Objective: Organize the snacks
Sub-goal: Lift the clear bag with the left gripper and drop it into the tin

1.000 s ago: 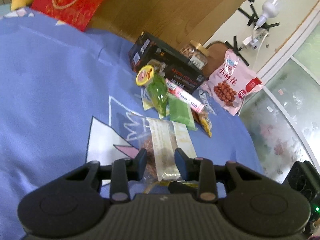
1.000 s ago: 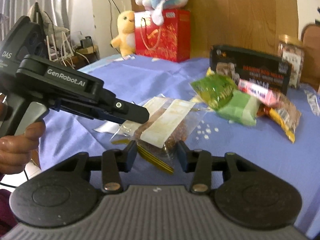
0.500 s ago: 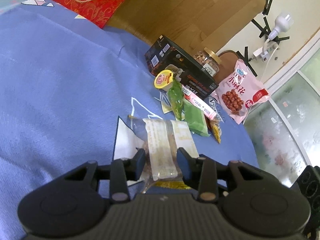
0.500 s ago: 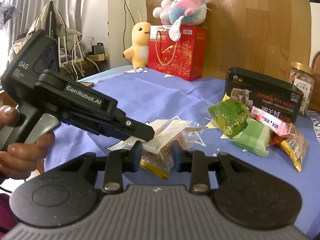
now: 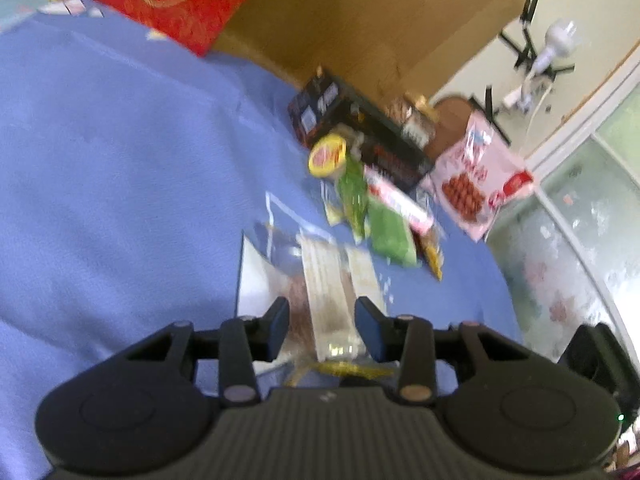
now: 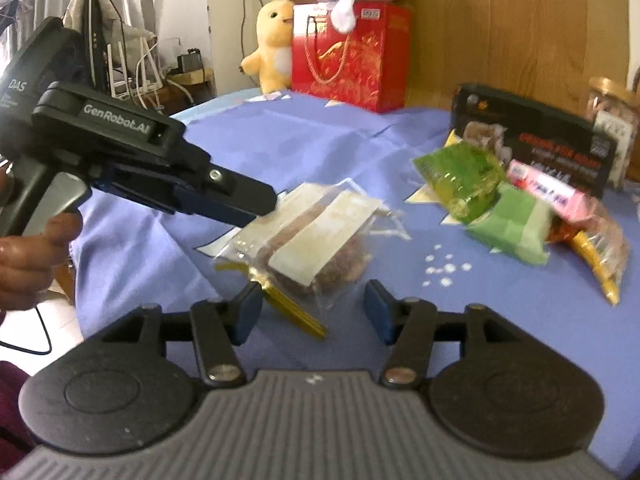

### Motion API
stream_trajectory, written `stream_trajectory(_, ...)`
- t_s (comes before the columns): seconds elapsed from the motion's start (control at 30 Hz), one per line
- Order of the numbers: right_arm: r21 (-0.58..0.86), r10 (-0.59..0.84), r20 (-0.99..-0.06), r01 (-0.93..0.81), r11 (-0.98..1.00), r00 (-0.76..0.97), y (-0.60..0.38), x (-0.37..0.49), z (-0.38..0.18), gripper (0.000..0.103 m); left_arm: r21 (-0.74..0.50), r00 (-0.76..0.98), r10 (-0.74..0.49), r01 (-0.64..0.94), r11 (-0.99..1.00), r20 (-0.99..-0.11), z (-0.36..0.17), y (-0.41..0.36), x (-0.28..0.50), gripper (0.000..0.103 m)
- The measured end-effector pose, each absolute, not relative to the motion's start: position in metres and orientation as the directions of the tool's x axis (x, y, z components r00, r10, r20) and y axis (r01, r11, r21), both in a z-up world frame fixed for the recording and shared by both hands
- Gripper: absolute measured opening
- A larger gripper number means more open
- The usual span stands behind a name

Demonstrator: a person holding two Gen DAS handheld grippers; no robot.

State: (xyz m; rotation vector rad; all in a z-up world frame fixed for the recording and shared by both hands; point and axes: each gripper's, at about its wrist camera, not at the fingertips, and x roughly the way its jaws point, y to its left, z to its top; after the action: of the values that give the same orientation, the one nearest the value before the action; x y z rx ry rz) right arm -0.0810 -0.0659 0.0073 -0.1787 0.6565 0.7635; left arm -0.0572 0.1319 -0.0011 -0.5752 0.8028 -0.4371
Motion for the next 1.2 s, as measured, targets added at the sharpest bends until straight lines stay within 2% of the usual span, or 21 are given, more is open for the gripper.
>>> stream_trajectory(0.03,0.060,0.578,-0.609,-0.695,0.717,0.544,-0.062,-0.083,0.007,0.050,-0.619,0.627,-0.559,0.152,0.771,-0.542,-0.003,0.128,-0.058,0.039)
stream_trajectory(0.2,0.022,0.558,-0.595,-0.683,0.730,0.578,-0.060,-0.086,0.008,0.044,-0.568,0.645,-0.534,0.183,0.802,-0.546,0.006,0.119,-0.063,0.038)
stream_trajectory(0.47,0.003,0.573,-0.522,-0.670,0.742,0.633,-0.068,-0.082,0.019,0.044,-0.532,0.689,-0.522,0.229,0.815,-0.503,0.031,0.114,-0.064,0.037)
stream_trajectory(0.7,0.001,0.564,-0.497,-0.650,0.760,0.659,-0.073,-0.072,0.024,0.043,-0.501,0.685,-0.512,0.242,0.831,-0.517,0.044,0.103,-0.046,0.037)
stream_trajectory(1.0,-0.034,0.524,-0.391,-0.581,0.813,0.757,-0.093,-0.022,0.058,0.043,-0.449,0.714,-0.527,0.326,0.832,-0.460,0.095,0.074,0.013,0.037)
stream_trajectory(1.2,0.008,0.490,-0.378,-0.527,0.850,0.785,-0.117,0.043,0.071,0.043,-0.464,0.708,-0.549,0.342,0.817,-0.444,0.112,0.050,0.089,0.038)
